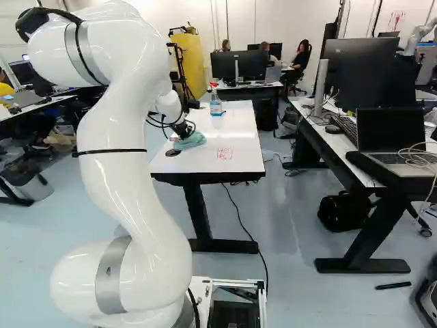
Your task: Clean the table with the green towel
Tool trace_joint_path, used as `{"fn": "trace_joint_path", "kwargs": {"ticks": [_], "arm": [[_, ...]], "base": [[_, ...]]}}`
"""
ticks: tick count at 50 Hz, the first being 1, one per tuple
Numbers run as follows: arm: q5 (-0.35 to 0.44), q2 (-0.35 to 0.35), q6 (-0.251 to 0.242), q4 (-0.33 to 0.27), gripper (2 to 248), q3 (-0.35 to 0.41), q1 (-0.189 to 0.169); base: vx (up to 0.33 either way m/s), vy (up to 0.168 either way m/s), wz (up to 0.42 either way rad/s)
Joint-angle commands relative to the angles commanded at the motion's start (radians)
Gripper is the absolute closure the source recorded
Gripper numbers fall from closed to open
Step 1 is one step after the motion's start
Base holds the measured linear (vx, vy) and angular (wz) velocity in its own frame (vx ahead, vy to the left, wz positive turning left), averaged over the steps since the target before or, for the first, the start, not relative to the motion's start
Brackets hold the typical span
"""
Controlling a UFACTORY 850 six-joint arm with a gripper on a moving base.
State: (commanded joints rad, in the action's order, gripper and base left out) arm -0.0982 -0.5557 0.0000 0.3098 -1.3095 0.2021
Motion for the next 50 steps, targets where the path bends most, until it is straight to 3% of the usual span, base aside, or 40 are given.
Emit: {"fn": "trace_joint_path", "kwargs": {"ticks": [50], "arm": [[0.0,0.309,0.0,0.0,230,0.284,0.023]], "base": [[0.0,0.0,0.0]]}}
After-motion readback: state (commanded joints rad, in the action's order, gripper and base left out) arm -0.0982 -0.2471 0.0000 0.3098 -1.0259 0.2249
